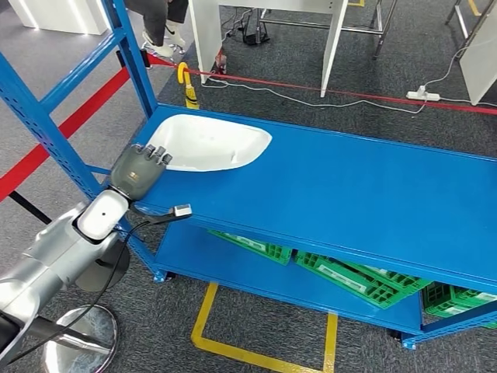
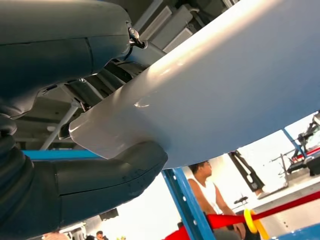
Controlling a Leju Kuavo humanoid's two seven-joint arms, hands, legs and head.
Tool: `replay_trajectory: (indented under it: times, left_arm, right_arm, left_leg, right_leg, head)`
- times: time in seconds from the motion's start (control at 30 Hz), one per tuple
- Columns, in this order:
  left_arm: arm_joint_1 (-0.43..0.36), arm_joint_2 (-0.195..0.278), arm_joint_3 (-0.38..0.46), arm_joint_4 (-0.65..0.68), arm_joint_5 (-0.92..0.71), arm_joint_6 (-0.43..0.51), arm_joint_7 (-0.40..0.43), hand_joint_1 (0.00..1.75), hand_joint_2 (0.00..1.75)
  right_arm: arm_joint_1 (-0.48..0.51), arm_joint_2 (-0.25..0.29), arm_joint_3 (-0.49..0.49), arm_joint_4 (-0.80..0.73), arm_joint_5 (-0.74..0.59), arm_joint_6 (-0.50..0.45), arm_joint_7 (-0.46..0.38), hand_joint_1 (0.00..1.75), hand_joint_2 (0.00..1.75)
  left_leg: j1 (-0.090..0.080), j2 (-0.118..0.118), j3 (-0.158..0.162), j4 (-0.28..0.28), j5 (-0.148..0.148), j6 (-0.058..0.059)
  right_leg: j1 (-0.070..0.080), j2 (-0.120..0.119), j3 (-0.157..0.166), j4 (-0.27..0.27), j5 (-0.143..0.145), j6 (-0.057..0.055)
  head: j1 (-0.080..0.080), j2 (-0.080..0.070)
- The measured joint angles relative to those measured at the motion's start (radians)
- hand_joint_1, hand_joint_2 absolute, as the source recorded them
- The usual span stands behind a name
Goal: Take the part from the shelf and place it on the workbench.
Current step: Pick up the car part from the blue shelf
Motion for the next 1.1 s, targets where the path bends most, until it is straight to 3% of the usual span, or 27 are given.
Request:
replay_trajectory:
  times: [0.5,0.67,0.73,0.8,0.83,0.87,0.9,1.0,1.03,1.1]
  left_arm:
    - [0.001,0.001,-0.022,-0.012,0.000,0.003,0.022,1.75,1.75]
    - [0.001,0.000,-0.025,-0.015,0.000,0.003,0.022,1.75,1.75]
    - [-0.002,-0.002,-0.026,-0.018,0.000,0.003,0.022,1.75,1.75]
    - [-0.002,-0.004,-0.028,-0.019,0.000,0.003,0.021,1.75,1.75]
    - [-0.001,-0.005,-0.030,-0.019,0.000,0.003,0.020,1.75,1.75]
    - [0.001,-0.005,-0.032,-0.018,0.000,0.003,0.019,1.75,1.75]
    - [0.002,-0.006,-0.035,-0.018,0.000,0.003,0.018,1.75,1.75]
    - [0.002,-0.006,-0.041,-0.019,0.000,0.003,0.019,1.75,1.75]
    - [0.001,-0.006,-0.042,-0.019,0.000,0.002,0.019,1.75,1.75]
    - [0.000,-0.004,-0.043,-0.019,0.000,0.002,0.019,1.75,1.75]
  right_arm:
    - [-0.001,0.000,0.000,0.000,-0.002,0.001,0.000,0.00,0.00]
    - [-0.001,0.001,0.000,-0.002,-0.006,0.001,0.000,0.00,0.00]
    - [-0.001,0.001,0.000,-0.002,-0.007,0.001,0.000,0.00,0.00]
    - [0.000,0.001,0.000,-0.002,-0.008,0.001,0.000,0.00,0.00]
    - [0.001,0.001,0.000,-0.002,-0.008,0.001,0.000,0.00,0.00]
    - [0.001,0.001,0.000,-0.002,-0.008,0.001,0.000,0.00,0.00]
    - [0.002,0.001,0.000,-0.002,-0.008,0.000,0.000,0.00,0.00]
    - [0.000,0.002,0.000,-0.003,-0.008,0.000,0.001,0.00,0.00]
    - [-0.002,0.003,0.000,-0.003,-0.008,0.000,0.000,0.00,0.00]
    - [-0.003,0.005,0.000,-0.005,-0.009,0.000,0.000,0.00,0.00]
  left_leg:
    - [-0.001,0.000,0.000,0.002,-0.001,0.001]
    - [-0.001,0.003,0.003,-0.011,0.010,0.022]
    - [0.005,0.007,0.008,-0.030,0.021,0.027]
    - [0.006,0.009,0.007,-0.034,0.024,0.028]
    - [0.007,0.010,0.006,-0.034,0.025,0.028]
    - [0.007,0.011,0.004,-0.034,0.026,0.026]
    - [0.009,0.011,0.003,-0.033,0.027,0.024]
    - [0.014,0.010,-0.004,-0.022,0.030,0.009]
    - [0.013,0.010,-0.009,-0.017,0.032,0.002]
    - [0.010,0.007,-0.017,-0.010,0.040,-0.010]
  right_leg:
    - [-0.001,0.000,0.000,-0.002,0.001,0.001]
    - [-0.004,0.002,0.001,-0.009,0.004,0.017]
    - [-0.002,0.000,-0.021,0.036,-0.034,0.022]
    - [-0.003,-0.002,-0.073,0.155,-0.101,0.026]
    - [-0.004,-0.002,-0.097,0.213,-0.123,0.028]
    - [-0.006,-0.003,-0.109,0.245,-0.126,0.030]
    - [-0.007,-0.003,-0.103,0.238,-0.110,0.033]
    - [-0.014,-0.004,-0.012,0.067,-0.026,0.044]
    - [-0.016,-0.002,0.009,0.027,-0.013,0.041]
    - [-0.014,0.003,0.015,0.012,-0.009,0.026]
  head:
    - [0.000,0.000]
    - [0.000,0.000]
    - [0.001,0.000]
    - [0.001,0.000]
    - [0.001,0.000]
    - [0.001,0.000]
    - [0.001,0.000]
    - [0.003,0.000]
    - [0.003,0.000]
    - [0.003,0.000]
